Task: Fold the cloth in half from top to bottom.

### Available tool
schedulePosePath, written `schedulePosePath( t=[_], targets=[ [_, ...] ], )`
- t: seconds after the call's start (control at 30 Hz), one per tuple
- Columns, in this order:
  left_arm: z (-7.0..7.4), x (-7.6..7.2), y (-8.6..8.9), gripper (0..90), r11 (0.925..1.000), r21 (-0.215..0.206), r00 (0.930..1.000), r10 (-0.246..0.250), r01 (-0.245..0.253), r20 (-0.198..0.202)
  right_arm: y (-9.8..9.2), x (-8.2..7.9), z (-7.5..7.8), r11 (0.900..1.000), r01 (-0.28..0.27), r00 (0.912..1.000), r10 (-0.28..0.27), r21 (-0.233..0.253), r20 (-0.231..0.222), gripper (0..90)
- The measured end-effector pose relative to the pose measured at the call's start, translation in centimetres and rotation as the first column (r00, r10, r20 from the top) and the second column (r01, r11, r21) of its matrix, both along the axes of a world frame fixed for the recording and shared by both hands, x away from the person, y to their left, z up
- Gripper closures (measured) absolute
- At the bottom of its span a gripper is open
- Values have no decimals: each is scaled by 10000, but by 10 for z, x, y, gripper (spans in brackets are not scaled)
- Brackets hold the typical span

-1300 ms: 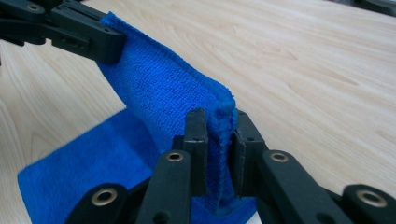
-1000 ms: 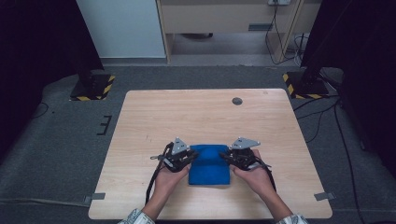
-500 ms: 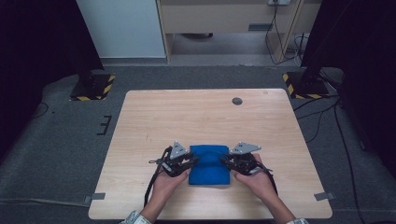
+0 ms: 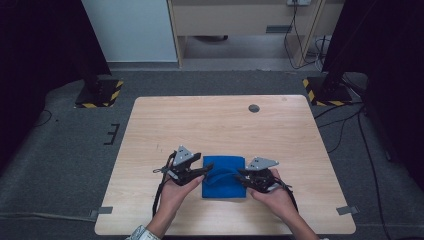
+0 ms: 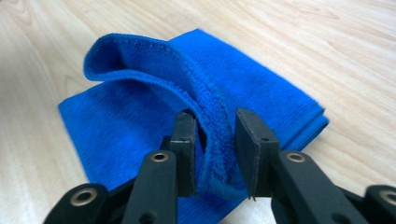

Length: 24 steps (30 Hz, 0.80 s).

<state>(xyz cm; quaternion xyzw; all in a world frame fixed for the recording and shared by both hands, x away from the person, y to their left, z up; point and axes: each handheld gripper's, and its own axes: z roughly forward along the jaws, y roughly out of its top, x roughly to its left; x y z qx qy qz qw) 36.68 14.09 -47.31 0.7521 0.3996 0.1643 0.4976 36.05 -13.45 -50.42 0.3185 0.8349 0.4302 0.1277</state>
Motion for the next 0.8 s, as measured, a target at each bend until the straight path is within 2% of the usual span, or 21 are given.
schedulePosePath(
  t=[0.2, 0.3, 0.47, 0.63, 0.8],
  targets=[
    [-2, 2, 9, 330, 9987, -128, 9988, 488, -488, 12, -4, -12, -1, 9993, -214, 9998, 214, -308, -1, 635],
    [-2, 4, 11, 316, 9984, -129, 9985, 548, -548, 18, -9, -20, -1, 9987, -258, 9995, 249, -441, -209, 567],
    [-3, 7, 15, 287, 9976, -66, 9977, 684, -684, 29, -12, -27, 5, 9993, -154, 9997, 147, -347, -204, 433],
    [-1, 8, 18, 234, 9968, -50, 9968, 799, -798, 31, -11, -22, 11, 9998, 176, 9998, -176, -136, -20, 300],
    [0, 10, 23, 185, 9971, 45, 9971, 754, -754, -30, -9, -9, 18, 9962, 839, 9963, -843, 243, 138, 171]
  ],
)
